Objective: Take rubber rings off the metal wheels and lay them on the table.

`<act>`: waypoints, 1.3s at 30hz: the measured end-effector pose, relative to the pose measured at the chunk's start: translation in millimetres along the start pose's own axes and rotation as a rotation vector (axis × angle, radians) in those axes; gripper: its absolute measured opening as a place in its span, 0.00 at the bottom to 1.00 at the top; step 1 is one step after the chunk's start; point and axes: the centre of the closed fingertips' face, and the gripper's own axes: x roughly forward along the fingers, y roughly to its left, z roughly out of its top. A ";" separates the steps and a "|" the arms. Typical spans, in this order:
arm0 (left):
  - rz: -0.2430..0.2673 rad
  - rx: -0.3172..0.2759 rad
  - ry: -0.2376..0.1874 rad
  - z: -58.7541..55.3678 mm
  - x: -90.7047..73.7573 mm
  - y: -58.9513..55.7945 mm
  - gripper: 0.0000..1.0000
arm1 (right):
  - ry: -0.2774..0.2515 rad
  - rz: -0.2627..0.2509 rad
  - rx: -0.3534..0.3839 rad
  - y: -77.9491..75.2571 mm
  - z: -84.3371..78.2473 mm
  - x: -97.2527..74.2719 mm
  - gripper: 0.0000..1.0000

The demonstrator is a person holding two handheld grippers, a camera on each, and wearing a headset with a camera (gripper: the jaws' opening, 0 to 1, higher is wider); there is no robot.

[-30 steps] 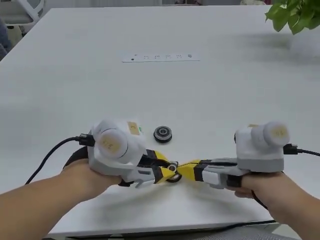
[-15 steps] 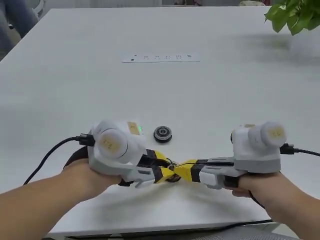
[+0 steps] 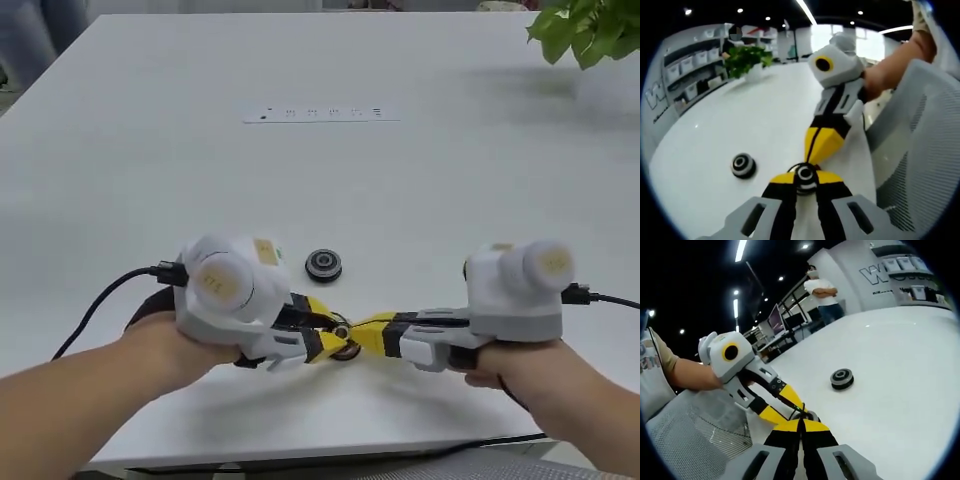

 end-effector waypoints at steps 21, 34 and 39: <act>-0.013 -0.062 -0.087 21.9 -31.0 -0.3 0.28 | -0.036 0.021 0.038 10.4 16.3 -1.9 0.00; 0.013 -0.084 -0.130 29.8 -64.0 2.2 0.44 | -0.038 0.044 0.024 12.3 30.7 -2.6 0.00; 0.023 -0.090 -0.134 28.7 -76.7 2.3 0.49 | -0.032 0.048 0.012 11.3 35.6 1.2 0.00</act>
